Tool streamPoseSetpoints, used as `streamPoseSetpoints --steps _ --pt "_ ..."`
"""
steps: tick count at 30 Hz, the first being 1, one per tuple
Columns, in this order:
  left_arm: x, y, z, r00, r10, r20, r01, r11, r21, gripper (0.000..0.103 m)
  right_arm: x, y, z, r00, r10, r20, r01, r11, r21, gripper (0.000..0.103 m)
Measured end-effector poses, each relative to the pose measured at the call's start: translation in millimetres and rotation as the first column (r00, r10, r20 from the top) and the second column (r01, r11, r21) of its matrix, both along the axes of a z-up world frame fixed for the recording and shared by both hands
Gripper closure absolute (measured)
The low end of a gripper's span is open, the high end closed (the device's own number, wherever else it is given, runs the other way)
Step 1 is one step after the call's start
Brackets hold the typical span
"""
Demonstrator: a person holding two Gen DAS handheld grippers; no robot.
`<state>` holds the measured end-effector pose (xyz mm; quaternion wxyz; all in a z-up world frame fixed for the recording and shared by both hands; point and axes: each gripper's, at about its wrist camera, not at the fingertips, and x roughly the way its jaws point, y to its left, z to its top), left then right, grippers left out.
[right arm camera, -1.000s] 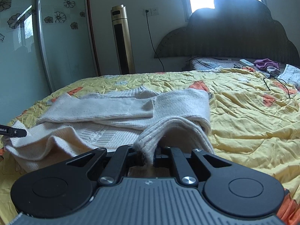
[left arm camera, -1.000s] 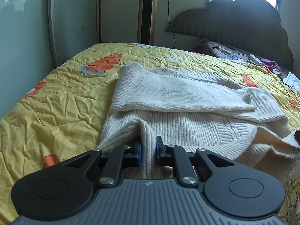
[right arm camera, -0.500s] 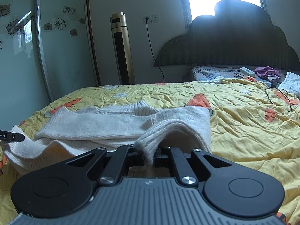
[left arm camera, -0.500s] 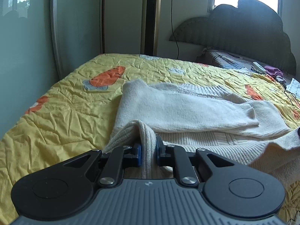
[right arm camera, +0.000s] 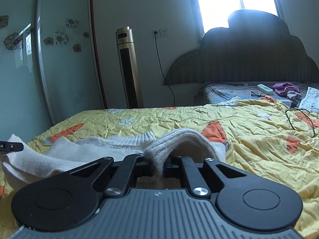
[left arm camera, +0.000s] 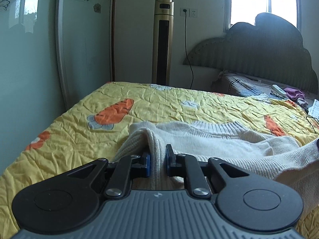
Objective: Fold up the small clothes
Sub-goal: 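Lift the side edge with both grippers and fold it over the body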
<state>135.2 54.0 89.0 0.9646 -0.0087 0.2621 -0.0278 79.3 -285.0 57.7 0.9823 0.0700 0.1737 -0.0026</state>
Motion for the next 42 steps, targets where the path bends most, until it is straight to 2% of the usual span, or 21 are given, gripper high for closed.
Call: streamPoseSetpoints --steps 5,10,16,21,31,42 --pt "21.0 -2.7 5.2 1.000 0.012 0.003 -0.012 0.999 -0.030 0.089 20.5 -5.0 4.3 1.000 -0.007 0.017 0.007 1.000 -0.008 0.092" --pt "49.7 -9.5 2.6 1.000 0.012 -0.005 -0.012 1.000 -0.023 0.089 47.1 -10.8 0.7 1.000 -0.015 0.008 0.015 1.000 -0.021 0.092" --pt "85.0 -18.3 -16.8 0.999 0.013 -0.052 -0.013 1.000 0.011 0.089 81.9 -23.1 -13.6 0.999 -0.028 -0.030 0.028 0.999 0.019 0.092" --pt "108.1 -22.9 -35.0 0.994 0.016 -0.111 -0.011 0.999 0.042 0.089 103.9 -26.0 -28.4 0.997 -0.034 -0.073 0.036 0.999 0.018 0.092" --pt "125.2 -23.0 -49.0 0.985 0.019 -0.174 -0.011 0.999 0.047 0.087 125.5 -30.8 -48.0 0.990 -0.034 -0.136 0.037 0.999 0.019 0.092" --pt "138.9 -20.0 -52.7 0.971 0.014 -0.241 -0.008 1.000 0.029 0.087 137.0 -35.6 -53.2 0.985 -0.029 -0.168 0.033 0.999 0.023 0.092"
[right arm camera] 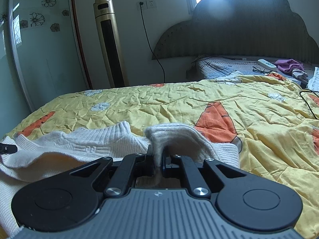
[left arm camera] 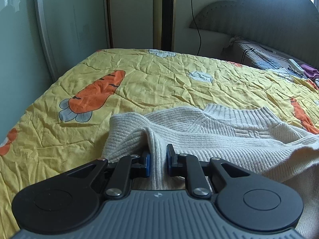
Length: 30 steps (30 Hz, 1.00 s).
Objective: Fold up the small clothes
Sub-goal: 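Lift the side edge with both grippers and fold it over the body, then open both grippers to release the folded side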
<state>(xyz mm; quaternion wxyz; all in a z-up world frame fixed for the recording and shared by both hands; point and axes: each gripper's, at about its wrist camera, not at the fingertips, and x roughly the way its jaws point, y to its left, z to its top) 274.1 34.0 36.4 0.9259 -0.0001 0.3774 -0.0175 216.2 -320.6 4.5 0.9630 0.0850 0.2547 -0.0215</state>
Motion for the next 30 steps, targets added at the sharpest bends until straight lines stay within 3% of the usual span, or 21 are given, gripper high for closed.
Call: streamPoseSetpoints --steps 5,8,10,13,19,21,24,26,30 --pt "9.3 5.0 -0.2 0.999 -0.007 -0.054 0.005 0.999 -0.033 0.085 4.3 -1.7 -1.4 1.000 0.000 -0.009 0.000 1.000 0.005 0.092" --pt "15.8 14.1 2.4 0.995 -0.020 -0.094 0.011 0.995 -0.094 0.078 8.0 -3.4 -3.0 1.000 -0.003 -0.018 0.003 1.000 0.013 0.090" --pt "19.7 22.2 5.1 0.994 -0.025 -0.110 0.008 0.988 -0.156 0.069 10.5 -5.2 -4.3 1.000 -0.005 -0.025 0.005 1.000 0.019 0.088" --pt "23.0 34.2 10.3 0.993 -0.020 -0.115 -0.010 0.968 -0.249 0.035 14.8 -6.2 -6.2 0.999 -0.005 -0.034 0.006 1.000 0.024 0.085" --pt "22.0 49.6 25.0 0.996 0.051 -0.077 -0.072 0.955 -0.287 0.027 25.8 -8.5 -9.5 0.998 -0.004 -0.063 0.007 0.999 0.043 0.083" --pt "20.4 53.1 26.8 0.995 0.075 -0.068 -0.091 0.958 -0.272 0.027 29.3 -8.9 -10.6 0.997 -0.007 -0.073 0.011 0.999 0.048 0.079" --pt "18.9 53.4 25.9 0.994 0.091 -0.061 -0.103 0.969 -0.225 0.027 33.1 -9.3 -9.8 0.997 -0.011 -0.071 0.016 0.998 0.068 0.062" --pt "16.5 51.8 25.2 0.995 0.092 -0.046 -0.099 0.980 -0.175 0.027 33.6 -6.6 -5.8 0.999 -0.023 -0.046 0.025 0.998 0.059 0.034" --pt "3.8 48.9 28.8 0.994 0.106 0.031 -0.104 0.992 -0.076 0.027 27.4 10.1 7.2 1.000 -0.003 0.013 0.004 1.000 -0.022 0.028"
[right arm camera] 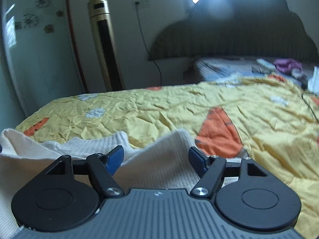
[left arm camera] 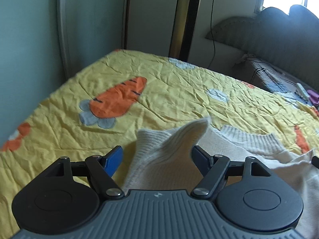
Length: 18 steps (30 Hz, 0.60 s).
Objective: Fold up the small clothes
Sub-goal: 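Open both grippers to release the folded side, then move both open grippers to the sweater's hem end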
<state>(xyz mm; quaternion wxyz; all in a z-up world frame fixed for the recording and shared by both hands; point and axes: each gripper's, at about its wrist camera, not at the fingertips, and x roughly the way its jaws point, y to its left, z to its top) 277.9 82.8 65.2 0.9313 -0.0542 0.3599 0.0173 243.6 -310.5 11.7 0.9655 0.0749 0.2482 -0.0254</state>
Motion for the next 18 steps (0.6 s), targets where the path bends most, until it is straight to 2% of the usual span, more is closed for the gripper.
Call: streamPoseSetpoints --steps 2,4,7,9,11,13,14,16,18 --pt "-4.8 0.9 3.5 0.998 0.039 0.041 -0.041 0.997 0.061 0.026 -4.7 12.2 4.5 0.998 0.068 0.017 -0.067 0.997 -0.044 0.026" --pt "-6.3 3.6 7.5 0.995 0.066 0.069 -0.072 0.993 0.096 0.022 -6.4 26.9 5.3 0.985 0.171 0.006 -0.169 0.981 -0.090 0.025" --pt "-6.4 4.7 7.8 0.998 0.028 0.050 -0.033 0.994 0.103 0.020 -0.8 46.4 -1.5 0.957 0.285 -0.058 -0.290 0.949 -0.122 0.022" --pt "-9.9 -3.0 2.0 1.000 -0.018 0.023 0.014 0.987 0.158 0.020 11.2 59.0 -9.9 0.953 0.268 -0.140 -0.289 0.944 -0.158 0.020" --pt "-17.4 -11.1 -7.6 0.999 -0.036 0.016 0.031 0.970 0.243 0.020 26.0 61.9 -20.6 0.958 0.208 -0.198 -0.245 0.952 -0.182 0.019" --pt "-27.0 -14.3 -19.4 1.000 -0.016 0.026 0.007 0.948 0.317 0.020 30.5 58.8 -22.2 0.970 0.135 -0.202 -0.167 0.975 -0.150 0.019" --pt "-31.3 -12.8 -25.2 1.000 -0.008 0.024 -0.001 0.943 0.332 0.020 27.5 59.3 -17.7 0.974 0.117 -0.196 -0.142 0.983 -0.119 0.019" --pt "-37.4 -4.6 -35.6 1.000 -0.013 -0.009 0.015 0.954 0.298 0.020 15.1 67.0 -7.7 0.972 0.173 -0.156 -0.182 0.982 -0.046 0.016" --pt "-43.4 6.5 -44.6 0.999 -0.019 -0.043 0.028 0.973 0.228 0.020 5.2 83.6 -7.2 0.953 0.264 -0.146 -0.271 0.962 -0.030 0.006"
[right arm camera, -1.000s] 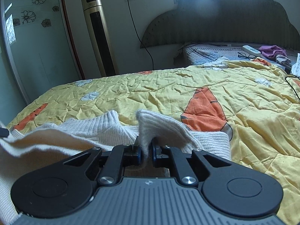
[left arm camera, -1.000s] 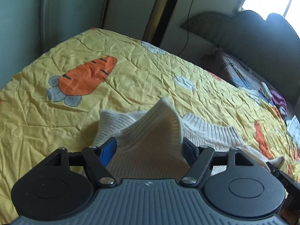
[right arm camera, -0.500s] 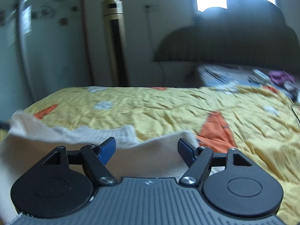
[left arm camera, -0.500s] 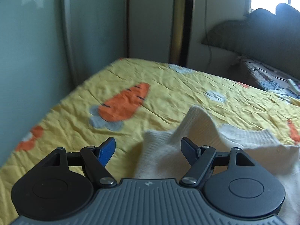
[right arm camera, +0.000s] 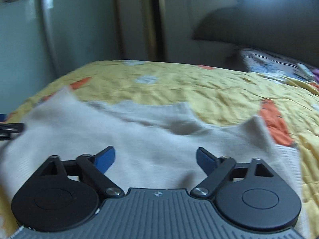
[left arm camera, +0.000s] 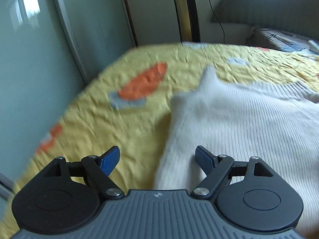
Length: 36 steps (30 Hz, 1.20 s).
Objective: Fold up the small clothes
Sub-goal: 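Move both open grippers to the sweater's hem end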
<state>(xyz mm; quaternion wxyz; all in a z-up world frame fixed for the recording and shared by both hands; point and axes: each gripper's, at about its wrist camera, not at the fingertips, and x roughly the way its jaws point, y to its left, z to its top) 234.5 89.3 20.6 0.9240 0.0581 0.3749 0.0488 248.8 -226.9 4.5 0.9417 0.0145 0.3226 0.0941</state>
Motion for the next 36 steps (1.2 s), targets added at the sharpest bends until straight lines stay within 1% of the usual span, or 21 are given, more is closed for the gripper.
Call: streamPoseSetpoints --steps 2,3,4,7,9,11,12,14,15,16,18,19,21,22,23,25,28,30,32,33,36 --pt "-9.9 8.9 -2.5 1.000 -0.001 0.001 0.001 0.999 -0.045 0.020 -0.8 19.2 -8.5 0.998 0.059 -0.015 -0.060 0.995 -0.077 0.003" --pt "-15.3 13.0 -1.8 1.000 -0.007 0.007 0.008 0.998 -0.061 0.020 0.1 26.5 -15.3 0.998 0.064 -0.028 -0.067 0.989 -0.133 0.003" --pt "-21.3 16.8 -1.2 1.000 -0.017 0.012 0.018 0.997 -0.077 0.020 0.1 28.5 -20.2 0.998 0.049 -0.027 -0.053 0.986 -0.156 0.003" --pt "-36.4 27.7 1.4 0.997 -0.076 0.019 0.078 0.986 -0.145 0.020 -12.2 22.4 -10.9 1.000 0.000 0.005 0.001 0.995 -0.096 0.005" --pt "-43.9 33.8 1.0 0.990 -0.138 0.013 0.137 0.966 -0.219 0.020 -31.7 21.8 -1.8 0.996 -0.004 0.093 0.016 0.991 -0.133 0.004" --pt "-49.5 37.7 -1.1 0.985 -0.175 0.010 0.171 0.946 -0.275 0.021 -47.2 19.5 3.9 0.983 0.004 0.186 0.042 0.968 -0.247 0.003" --pt "-50.9 38.4 -2.7 0.982 -0.186 0.016 0.183 0.939 -0.292 0.022 -50.8 13.1 5.9 0.972 0.005 0.235 0.074 0.941 -0.329 0.003" --pt "-53.7 39.0 -5.7 0.978 -0.206 0.024 0.203 0.926 -0.318 0.036 -58.1 1.1 7.8 0.952 0.011 0.305 0.125 0.897 -0.424 0.001" --pt "-54.0 39.3 -7.4 0.977 -0.213 0.019 0.207 0.919 -0.336 0.048 -58.5 -8.6 8.1 0.949 0.008 0.315 0.140 0.884 -0.446 0.000" --pt "-53.0 39.9 -9.4 0.976 -0.216 0.010 0.205 0.909 -0.363 0.059 -56.5 -19.3 7.3 0.951 -0.001 0.310 0.146 0.883 -0.446 0.000" --pt "-50.3 40.6 -12.2 0.978 -0.209 -0.013 0.186 0.896 -0.403 0.069 -52.3 -41.3 3.8 0.956 -0.032 0.291 0.146 0.914 -0.379 0.001" --pt "-50.8 39.7 -12.5 0.980 -0.199 -0.015 0.177 0.900 -0.398 0.075 -48.7 -52.0 0.9 0.960 -0.063 0.272 0.150 0.938 -0.314 0.001" --pt "-54.5 38.7 -10.4 0.982 -0.188 -0.010 0.170 0.905 -0.390 0.085 -42.3 -71.1 -5.2 0.968 -0.118 0.220 0.157 0.973 -0.170 0.009" --pt "-56.1 39.5 -8.9 0.983 -0.181 -0.012 0.163 0.907 -0.387 0.089 -40.3 -76.8 -9.5 0.969 -0.125 0.213 0.152 0.981 -0.117 0.015" --pt "-57.6 41.3 -6.8 0.984 -0.177 -0.016 0.157 0.910 -0.383 0.089 -39.8 -79.3 -11.5 0.967 -0.133 0.216 0.159 0.981 -0.111 0.017" --pt "-62.0 45.6 -3.4 0.985 -0.172 -0.028 0.150 0.916 -0.372 0.092 -37.0 -73.5 -14.3 0.966 -0.164 0.199 0.210 0.947 -0.243 0.018" --pt "-64.6 47.5 -8.0 0.981 -0.186 -0.059 0.155 0.925 -0.348 0.092 -42.2 -68.5 -10.1 0.969 -0.112 0.219 0.193 0.898 -0.396 0.020" --pt "-64.0 41.6 -12.0 0.981 -0.185 -0.062 0.158 0.940 -0.303 0.092 -36.5 -70.4 -13.0 0.971 -0.126 0.205 0.205 0.879 -0.431 0.017" --pt "-66.2 36.1 -5.1 0.980 -0.194 -0.041 0.176 0.947 -0.269 0.090 -24.2 -74.5 -23.7 0.987 -0.125 0.104 0.157 0.896 -0.416 0.018" --pt "-68.8 33.3 -0.2 0.980 -0.197 -0.021 0.186 0.952 -0.244 0.088 -23.7 -70.9 -26.7 0.987 -0.129 0.094 0.157 0.892 -0.424 0.018" --pt "-69.1 24.0 14.5 0.982 -0.186 0.023 0.187 0.973 -0.137 0.085 -38.6 -41.9 -13.4 0.970 -0.159 0.182 0.230 0.836 -0.497 0.017"
